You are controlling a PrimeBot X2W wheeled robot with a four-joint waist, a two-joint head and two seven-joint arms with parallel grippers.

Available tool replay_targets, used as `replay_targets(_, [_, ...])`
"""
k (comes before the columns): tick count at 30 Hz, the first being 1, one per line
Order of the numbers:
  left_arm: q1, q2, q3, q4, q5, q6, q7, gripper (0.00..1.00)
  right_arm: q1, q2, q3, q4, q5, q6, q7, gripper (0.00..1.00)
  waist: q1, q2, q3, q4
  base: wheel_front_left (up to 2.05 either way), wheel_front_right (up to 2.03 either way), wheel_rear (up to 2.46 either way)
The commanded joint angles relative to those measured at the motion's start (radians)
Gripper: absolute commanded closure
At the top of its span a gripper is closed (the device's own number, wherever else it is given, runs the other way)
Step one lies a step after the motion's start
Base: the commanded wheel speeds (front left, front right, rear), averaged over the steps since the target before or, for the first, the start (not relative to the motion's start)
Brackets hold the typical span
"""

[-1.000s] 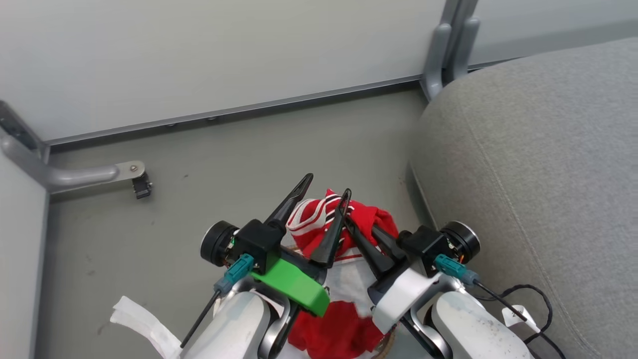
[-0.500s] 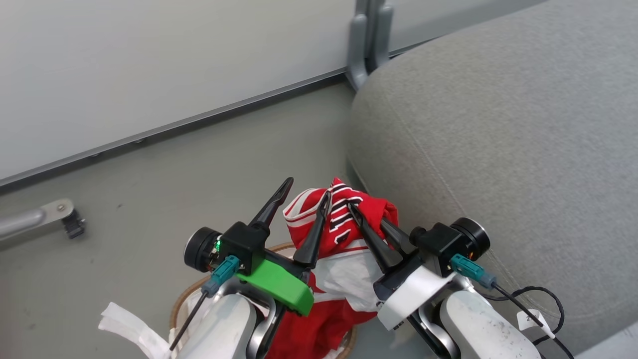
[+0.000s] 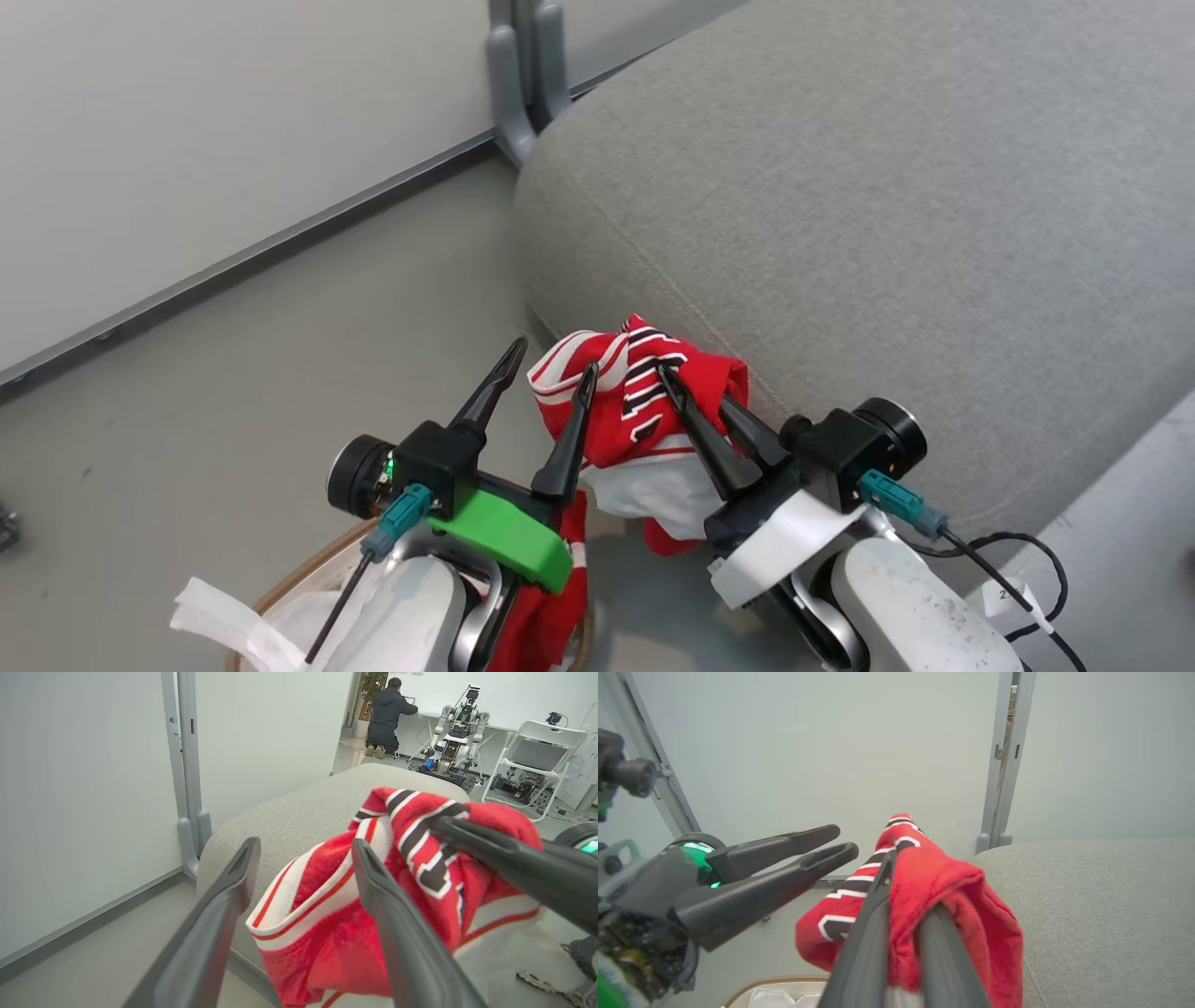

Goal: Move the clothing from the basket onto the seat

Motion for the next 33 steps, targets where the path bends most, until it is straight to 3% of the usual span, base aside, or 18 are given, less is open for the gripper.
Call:
replay_targets(1, [0.014,0.004,0.008,-0.002,0.009,-0.004,0.0,0.0,-0.002,-0.005,-0.002,-0.006,0.001,-0.001,-0.005,1.0,0.0,0.0,0.012,-0.053,0.0,0.0,0.0])
replay_targets(7, [0.013,0.004,0.017,-0.001,0.03,-0.004,0.0,0.0,-0.029,-0.013,-0.024,-0.02,-0.003,-0.001,-0.005,1.0,0.0,0.0,0.039,-0.098,0.0,0.0,0.0])
replay_targets(16, [-0.039,0.007,0.003,0.015,0.05,-0.004,0.0,0.0,-0.148,-0.062,-0.089,-0.05,-0.038,-0.001,-0.005,1.0,0.0,0.0,0.109,-0.107,0.0,0.0,0.0])
replay_targets(33, [-0.185,0.057,-0.079,0.045,0.074,-0.004,-0.001,0.0,-0.542,-0.246,-0.234,-0.004,-0.144,-0.001,-0.005,1.0,0.0,0.0,0.356,0.019,0.0,0.0,0.0])
